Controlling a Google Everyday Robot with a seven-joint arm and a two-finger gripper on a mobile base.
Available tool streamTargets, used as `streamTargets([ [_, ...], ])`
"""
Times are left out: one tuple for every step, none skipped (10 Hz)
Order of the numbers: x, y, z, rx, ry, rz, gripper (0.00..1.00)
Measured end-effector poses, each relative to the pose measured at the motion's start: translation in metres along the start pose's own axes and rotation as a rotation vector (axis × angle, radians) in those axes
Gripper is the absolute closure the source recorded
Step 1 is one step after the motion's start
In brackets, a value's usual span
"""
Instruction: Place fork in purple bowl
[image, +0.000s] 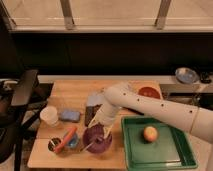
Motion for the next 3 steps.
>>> streamTargets([
  [0.0012,0.0018,-0.0044,0.011,0.017,0.013,0.39],
  [0.0009,0.0018,-0.0041,0.011,0.018,0.012,0.39],
  [0.0,0.0002,-0.0036,0.011,0.017,0.009,0.39],
])
